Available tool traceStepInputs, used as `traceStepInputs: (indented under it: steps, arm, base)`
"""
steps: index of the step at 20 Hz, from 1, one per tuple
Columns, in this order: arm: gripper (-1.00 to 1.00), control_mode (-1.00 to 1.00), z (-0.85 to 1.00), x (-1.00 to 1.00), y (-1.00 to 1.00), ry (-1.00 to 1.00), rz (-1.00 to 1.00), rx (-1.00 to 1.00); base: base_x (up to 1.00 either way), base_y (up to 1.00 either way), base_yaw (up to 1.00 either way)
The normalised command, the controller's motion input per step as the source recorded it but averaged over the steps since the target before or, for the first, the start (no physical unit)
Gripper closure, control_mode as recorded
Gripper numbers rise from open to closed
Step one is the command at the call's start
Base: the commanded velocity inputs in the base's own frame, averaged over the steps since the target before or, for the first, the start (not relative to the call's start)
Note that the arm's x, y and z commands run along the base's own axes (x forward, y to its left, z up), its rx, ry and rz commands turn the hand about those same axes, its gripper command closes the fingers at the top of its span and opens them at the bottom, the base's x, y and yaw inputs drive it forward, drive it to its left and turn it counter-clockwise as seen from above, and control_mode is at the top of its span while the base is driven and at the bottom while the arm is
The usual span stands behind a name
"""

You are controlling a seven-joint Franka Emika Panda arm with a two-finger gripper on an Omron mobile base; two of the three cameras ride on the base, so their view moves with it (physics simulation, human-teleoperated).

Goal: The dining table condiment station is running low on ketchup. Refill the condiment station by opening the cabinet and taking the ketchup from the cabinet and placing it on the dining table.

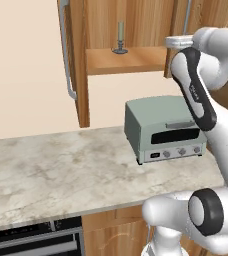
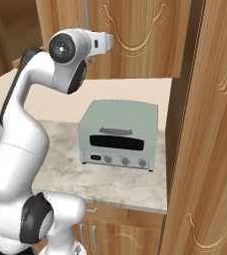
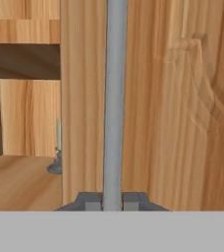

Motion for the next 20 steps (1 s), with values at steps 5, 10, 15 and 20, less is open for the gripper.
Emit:
traceStepInputs:
  steps: [5,10,15,20]
  arm:
    - [1.00,-1.00,-0.15,-1.00,-0.19,0.00,0.00,0.04]
    - [1.00,-1.00,-0.18,-1.00,-0.23,0.01,0.00,0.05]
    - [-1.00,-1.00,-0.01,-0.14,0.74,0.16,0.00,-0.13]
    - [-1.00,-1.00,0.09,0.45,0.98,0.03,0.00,-0.26]
  base:
    - [0.00,0.00,0.00]
    - [0.00,0.00,0.00]
    - [0.00,0.00,0.00]
    - [0.00,0.00,0.00]
